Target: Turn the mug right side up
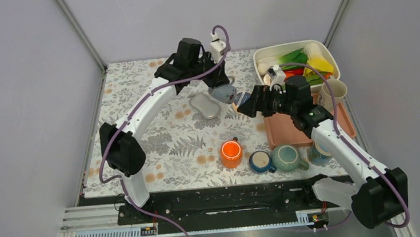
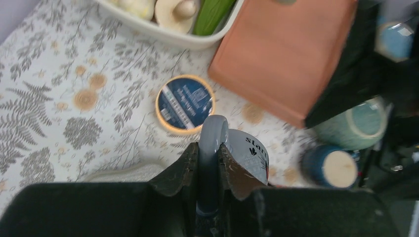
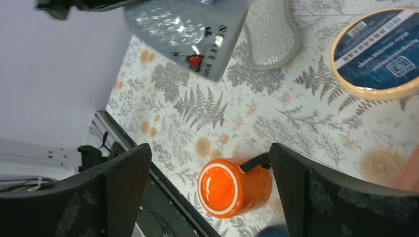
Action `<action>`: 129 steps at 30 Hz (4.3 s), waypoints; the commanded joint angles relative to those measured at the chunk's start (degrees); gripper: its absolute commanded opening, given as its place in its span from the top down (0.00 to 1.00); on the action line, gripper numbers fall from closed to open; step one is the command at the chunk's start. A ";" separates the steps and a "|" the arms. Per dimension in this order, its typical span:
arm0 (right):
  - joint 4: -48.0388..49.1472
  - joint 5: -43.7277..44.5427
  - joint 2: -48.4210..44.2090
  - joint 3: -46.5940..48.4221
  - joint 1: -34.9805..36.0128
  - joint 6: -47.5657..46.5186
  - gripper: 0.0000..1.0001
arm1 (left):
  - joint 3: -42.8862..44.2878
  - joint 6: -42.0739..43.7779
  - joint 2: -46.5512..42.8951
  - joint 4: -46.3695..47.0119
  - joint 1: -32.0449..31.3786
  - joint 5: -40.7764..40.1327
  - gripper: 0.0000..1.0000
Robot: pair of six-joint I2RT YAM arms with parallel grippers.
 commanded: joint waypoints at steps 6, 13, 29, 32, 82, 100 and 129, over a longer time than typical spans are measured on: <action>27.49 -6.53 4.17 -3.09 0.46 14.62 0.05 | 6.39 -12.38 -4.42 3.20 -1.02 12.23 1.00; 34.09 -9.97 4.48 -3.65 0.97 18.21 0.27 | 7.09 -12.29 -4.25 3.48 -4.25 13.14 1.00; -9.47 19.66 1.64 9.28 0.80 -6.21 1.00 | 3.80 -4.47 -5.38 3.73 -1.57 -5.82 0.04; -19.77 29.88 5.59 14.81 -0.10 -12.71 1.00 | 3.53 -1.86 -5.81 3.43 0.56 -11.54 0.01; -40.90 27.21 27.35 34.30 -21.71 -21.53 0.01 | -22.82 32.52 -15.16 -13.09 -26.12 -9.33 0.01; -39.25 23.08 17.20 27.77 -19.07 -20.70 0.01 | -18.39 28.46 -2.33 -12.85 -28.73 -22.89 0.01; -37.20 21.62 9.12 24.43 -16.71 -20.30 0.00 | -9.78 8.85 -2.71 -20.87 -12.74 -12.14 0.06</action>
